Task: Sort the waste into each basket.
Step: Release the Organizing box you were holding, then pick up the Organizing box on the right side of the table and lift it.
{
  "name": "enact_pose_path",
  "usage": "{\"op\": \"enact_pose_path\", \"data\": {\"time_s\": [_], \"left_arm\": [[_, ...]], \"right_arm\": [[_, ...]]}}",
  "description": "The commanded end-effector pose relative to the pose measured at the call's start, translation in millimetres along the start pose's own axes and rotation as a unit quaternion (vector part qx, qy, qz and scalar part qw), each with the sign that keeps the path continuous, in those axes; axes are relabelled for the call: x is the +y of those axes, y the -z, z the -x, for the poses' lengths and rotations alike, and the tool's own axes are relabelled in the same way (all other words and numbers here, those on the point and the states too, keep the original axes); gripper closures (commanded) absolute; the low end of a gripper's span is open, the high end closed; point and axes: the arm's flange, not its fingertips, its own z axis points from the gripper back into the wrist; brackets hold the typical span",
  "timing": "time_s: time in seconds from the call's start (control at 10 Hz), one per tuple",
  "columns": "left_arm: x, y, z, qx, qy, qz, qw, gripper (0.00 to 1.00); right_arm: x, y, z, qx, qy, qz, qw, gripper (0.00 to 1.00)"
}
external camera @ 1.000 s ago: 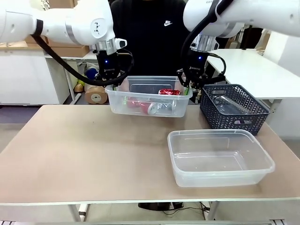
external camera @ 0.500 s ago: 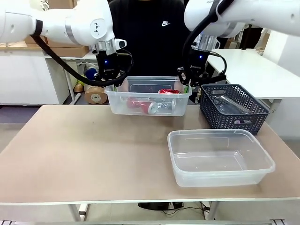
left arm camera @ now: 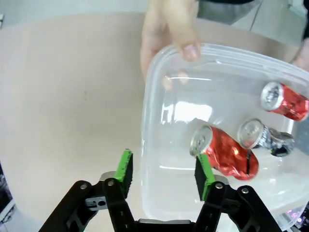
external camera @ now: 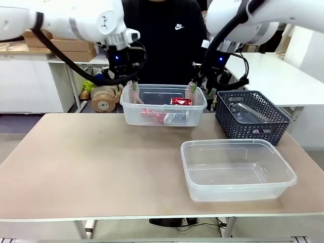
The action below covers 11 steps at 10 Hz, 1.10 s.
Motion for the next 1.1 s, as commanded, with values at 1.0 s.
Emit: {"op": "enact_pose_path", "data": {"time_s": [1.0], "left_arm": [[4,6,12,-0.011,0.005,0.0,1.0,0.0]], "right_arm": [[-6,2,12,-0.01,-0.025,-0.008,1.0,0.0]]}}
